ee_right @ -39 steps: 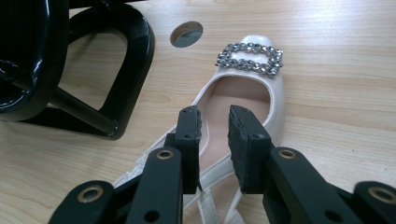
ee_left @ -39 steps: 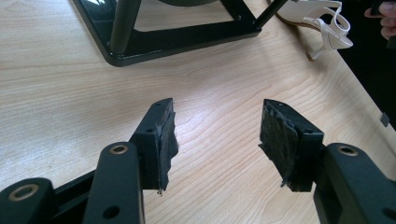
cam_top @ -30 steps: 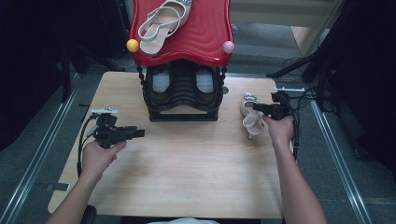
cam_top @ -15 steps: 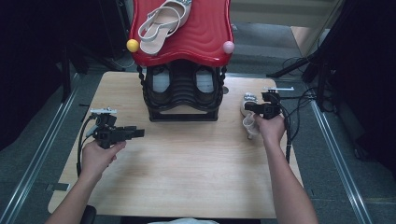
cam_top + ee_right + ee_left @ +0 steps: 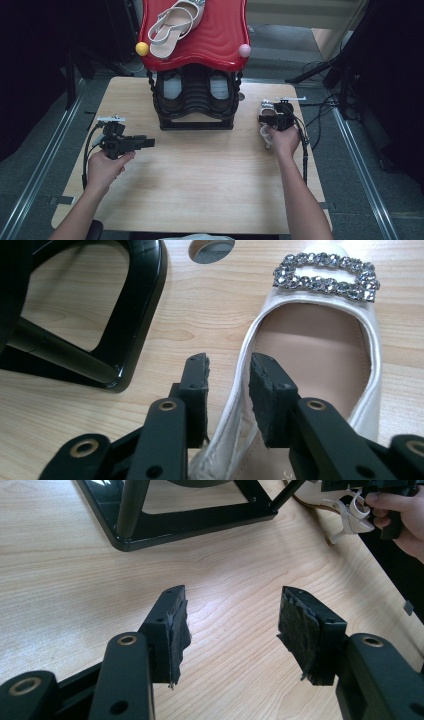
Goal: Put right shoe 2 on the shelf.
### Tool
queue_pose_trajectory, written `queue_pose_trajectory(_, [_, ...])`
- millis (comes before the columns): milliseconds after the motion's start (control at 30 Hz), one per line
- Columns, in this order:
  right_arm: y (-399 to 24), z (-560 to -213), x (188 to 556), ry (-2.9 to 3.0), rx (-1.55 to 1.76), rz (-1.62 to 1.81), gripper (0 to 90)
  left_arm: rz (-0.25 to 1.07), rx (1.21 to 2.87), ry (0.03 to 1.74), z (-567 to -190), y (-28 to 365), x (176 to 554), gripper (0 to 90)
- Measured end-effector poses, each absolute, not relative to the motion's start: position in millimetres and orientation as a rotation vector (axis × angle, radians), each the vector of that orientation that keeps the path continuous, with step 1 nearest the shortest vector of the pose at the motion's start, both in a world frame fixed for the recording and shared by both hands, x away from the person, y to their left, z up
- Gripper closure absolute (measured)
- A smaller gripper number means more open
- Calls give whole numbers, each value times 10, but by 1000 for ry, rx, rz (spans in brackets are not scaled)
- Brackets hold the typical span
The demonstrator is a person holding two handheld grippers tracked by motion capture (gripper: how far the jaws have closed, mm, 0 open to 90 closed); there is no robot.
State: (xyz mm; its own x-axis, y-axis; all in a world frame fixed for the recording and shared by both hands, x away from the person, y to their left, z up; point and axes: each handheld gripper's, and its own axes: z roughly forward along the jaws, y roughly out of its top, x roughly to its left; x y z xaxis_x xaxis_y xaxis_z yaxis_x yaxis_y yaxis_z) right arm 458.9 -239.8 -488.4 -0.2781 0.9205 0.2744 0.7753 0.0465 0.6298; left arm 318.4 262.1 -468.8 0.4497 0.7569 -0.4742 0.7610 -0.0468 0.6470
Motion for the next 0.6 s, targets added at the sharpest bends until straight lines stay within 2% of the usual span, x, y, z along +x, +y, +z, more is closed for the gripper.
queue_pose_trajectory(333, [-2411, -4936, 4627, 2116, 1785, 1003, 856, -8, 1792, 1298, -4694, 2610, 3186, 453])
queue_pose_trajectory(600, [-2483, -4929, 4641, 2111, 1812, 1032, 878, -7, 1791, 1301, -4696, 2621, 3190, 453])
